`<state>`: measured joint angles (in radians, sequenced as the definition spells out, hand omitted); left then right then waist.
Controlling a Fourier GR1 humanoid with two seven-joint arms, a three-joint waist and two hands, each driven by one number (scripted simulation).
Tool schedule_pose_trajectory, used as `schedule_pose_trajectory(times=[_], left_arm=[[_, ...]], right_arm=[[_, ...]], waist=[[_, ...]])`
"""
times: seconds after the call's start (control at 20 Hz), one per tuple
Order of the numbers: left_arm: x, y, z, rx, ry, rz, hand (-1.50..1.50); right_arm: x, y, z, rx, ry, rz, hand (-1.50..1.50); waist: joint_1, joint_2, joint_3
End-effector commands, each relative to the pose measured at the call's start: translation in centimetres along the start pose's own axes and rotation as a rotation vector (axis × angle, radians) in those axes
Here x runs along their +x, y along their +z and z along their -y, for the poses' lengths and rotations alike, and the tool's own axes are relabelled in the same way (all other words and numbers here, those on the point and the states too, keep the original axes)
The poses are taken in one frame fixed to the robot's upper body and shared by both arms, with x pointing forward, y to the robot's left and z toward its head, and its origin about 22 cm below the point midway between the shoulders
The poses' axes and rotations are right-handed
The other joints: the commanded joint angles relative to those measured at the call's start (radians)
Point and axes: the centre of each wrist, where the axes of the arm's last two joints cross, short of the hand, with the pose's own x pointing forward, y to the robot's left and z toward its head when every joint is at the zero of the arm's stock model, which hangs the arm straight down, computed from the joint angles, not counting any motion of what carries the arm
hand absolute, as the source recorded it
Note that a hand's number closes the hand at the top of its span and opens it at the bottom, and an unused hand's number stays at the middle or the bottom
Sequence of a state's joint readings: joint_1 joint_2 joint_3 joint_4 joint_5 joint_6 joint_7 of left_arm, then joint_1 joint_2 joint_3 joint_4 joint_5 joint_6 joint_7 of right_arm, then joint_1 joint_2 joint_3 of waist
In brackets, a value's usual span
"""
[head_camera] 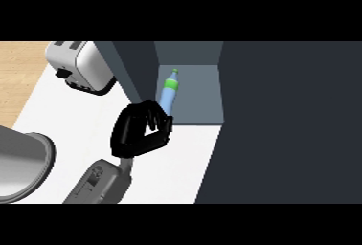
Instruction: Pick up the bottled water, place it into the cabinet and close the cabinet
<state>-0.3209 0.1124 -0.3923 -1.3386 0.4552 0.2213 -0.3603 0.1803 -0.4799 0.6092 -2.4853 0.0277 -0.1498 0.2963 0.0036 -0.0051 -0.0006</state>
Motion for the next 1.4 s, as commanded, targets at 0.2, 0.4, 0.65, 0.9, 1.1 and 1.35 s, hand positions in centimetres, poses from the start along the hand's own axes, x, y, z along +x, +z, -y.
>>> schedule_pose_trajectory(times=[0.2, 0.4, 0.65, 0.9, 1.1, 1.35], left_arm=[[2.1, 5.0, -3.9, 0.033, -0.019, 0.020, 1.50], [3.8, 6.5, -5.8, 0.040, 0.000, 0.022, 1.50], [6.3, 8.5, -7.4, 0.080, -0.018, 0.037, 1.50], [6.9, 10.8, -8.8, 0.086, 0.006, 0.039, 1.50], [5.9, 11.1, -10.4, 0.103, -0.011, 0.046, 1.50], [8.4, 11.5, -11.5, 0.091, -0.003, 0.056, 1.50]], right_arm=[[2.2, -0.3, -3.2, 0.079, -0.127, 0.020, 1.50], [3.2, -1.6, -4.6, 0.130, -0.132, 0.008, 1.50], [3.3, -2.7, -7.5, 0.218, -0.165, 0.013, 1.50], [3.5, -6.9, -9.6, 0.293, -0.098, 0.030, 1.50], [2.8, -8.4, -11.1, 0.216, -0.018, 0.125, 1.50], [3.0, -11.1, -10.2, 0.119, 0.009, 0.100, 1.50]], waist=[[0.000, 0.002, 0.000], [0.006, 0.001, -0.002], [0.007, -0.002, -0.001], [0.022, 0.001, -0.001], [0.021, 0.003, -0.002], [0.037, 0.005, -0.003]])
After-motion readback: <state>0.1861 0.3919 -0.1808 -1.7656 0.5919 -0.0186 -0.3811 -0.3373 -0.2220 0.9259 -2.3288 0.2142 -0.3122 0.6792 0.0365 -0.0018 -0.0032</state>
